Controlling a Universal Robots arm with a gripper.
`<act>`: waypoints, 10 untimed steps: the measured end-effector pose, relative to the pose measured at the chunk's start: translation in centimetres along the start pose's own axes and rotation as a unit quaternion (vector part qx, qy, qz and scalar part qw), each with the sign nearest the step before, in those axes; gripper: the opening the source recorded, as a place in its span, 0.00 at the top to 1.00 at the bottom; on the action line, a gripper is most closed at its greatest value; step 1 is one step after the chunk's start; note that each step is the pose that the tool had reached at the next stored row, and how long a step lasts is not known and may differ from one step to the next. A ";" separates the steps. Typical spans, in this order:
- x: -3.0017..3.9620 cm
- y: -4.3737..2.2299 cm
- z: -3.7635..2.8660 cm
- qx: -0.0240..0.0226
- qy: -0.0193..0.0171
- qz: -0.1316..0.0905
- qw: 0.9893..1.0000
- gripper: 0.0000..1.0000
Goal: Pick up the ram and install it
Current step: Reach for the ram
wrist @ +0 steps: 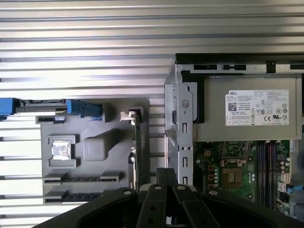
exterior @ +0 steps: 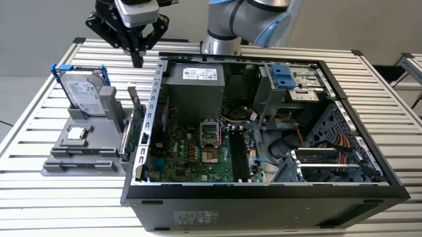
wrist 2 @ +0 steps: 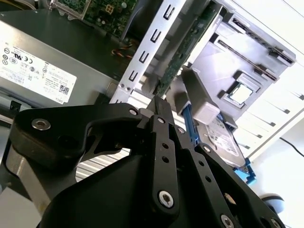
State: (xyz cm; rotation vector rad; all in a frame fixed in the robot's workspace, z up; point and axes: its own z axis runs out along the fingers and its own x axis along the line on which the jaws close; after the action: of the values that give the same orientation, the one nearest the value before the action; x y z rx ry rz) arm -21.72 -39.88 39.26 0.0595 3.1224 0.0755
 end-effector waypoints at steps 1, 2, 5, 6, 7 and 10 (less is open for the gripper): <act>0.10 -0.01 0.00 0.000 0.000 0.000 1.000 1.00; 0.21 -0.01 -0.01 0.000 0.000 0.000 1.000 1.00; 0.53 -0.02 -0.01 0.000 0.000 -0.001 1.000 1.00; 0.64 -0.02 -0.01 0.000 0.001 -0.001 1.000 1.00; 0.74 -0.03 -0.01 0.000 0.001 -0.001 1.000 1.00; 1.05 -0.04 -0.01 0.000 0.001 -0.001 1.000 1.00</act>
State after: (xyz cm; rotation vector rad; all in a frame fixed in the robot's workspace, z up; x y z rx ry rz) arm -22.77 -39.88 39.26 0.0560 3.1242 0.0755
